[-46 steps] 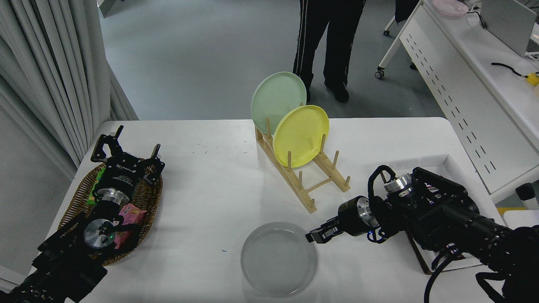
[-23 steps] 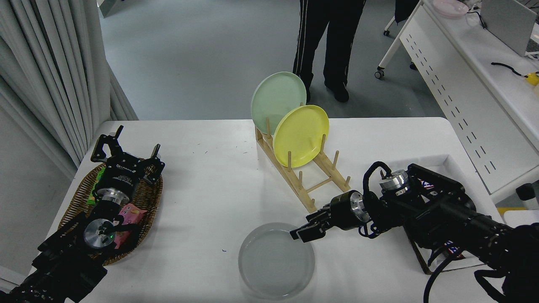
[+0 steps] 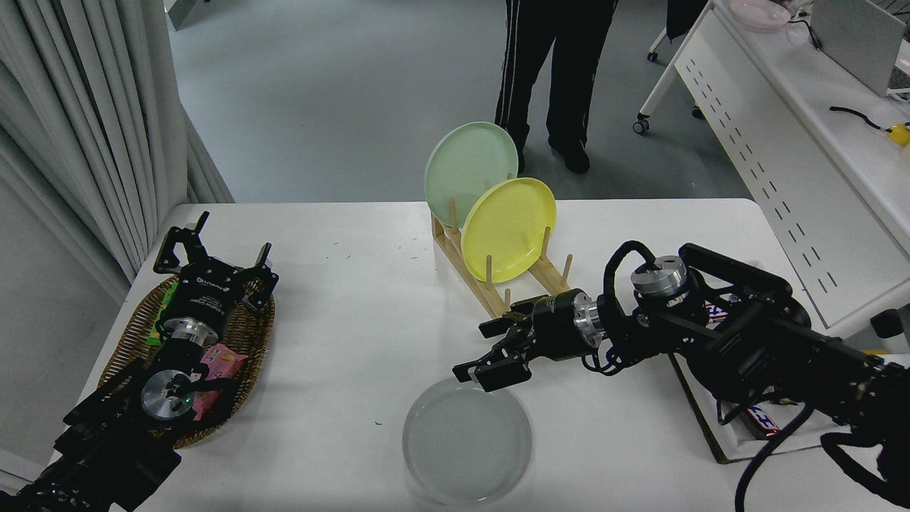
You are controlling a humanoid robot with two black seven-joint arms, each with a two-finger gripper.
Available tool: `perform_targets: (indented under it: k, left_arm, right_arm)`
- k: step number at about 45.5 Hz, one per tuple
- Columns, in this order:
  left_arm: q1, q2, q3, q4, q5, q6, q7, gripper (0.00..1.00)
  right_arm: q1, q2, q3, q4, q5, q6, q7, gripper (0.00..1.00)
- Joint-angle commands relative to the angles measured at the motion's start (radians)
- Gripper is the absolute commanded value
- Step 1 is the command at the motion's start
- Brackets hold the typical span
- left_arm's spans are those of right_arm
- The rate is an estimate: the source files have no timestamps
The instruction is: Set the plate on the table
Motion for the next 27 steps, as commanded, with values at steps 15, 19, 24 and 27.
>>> perform_targets:
  k: [15,19,24,27]
  left_arm:
    - [0.0,0.0,0.0,0.0,0.0,0.0,0.0,1.0]
    - [0.0,0.0,0.0,0.0,0.0,0.0,0.0,1.0]
    - [0.0,0.0,0.0,0.0,0.0,0.0,0.0,1.0]
    - [0.0,0.0,0.0,0.0,0.0,0.0,0.0,1.0]
  right_arm:
    - [0.193,-0.136,0.096,0.11,-0.015,0.272,0.004,1.0]
    - [0.211,-0.133,0.134,0.061,-0.024,0.275,0.009,1.0]
    - [0.227,-0.144,0.138,0.02,-0.04,0.278,0.035,1.0]
    - [0.228,-0.146,0.139,-0.005,-0.066,0.279,0.098,1.0]
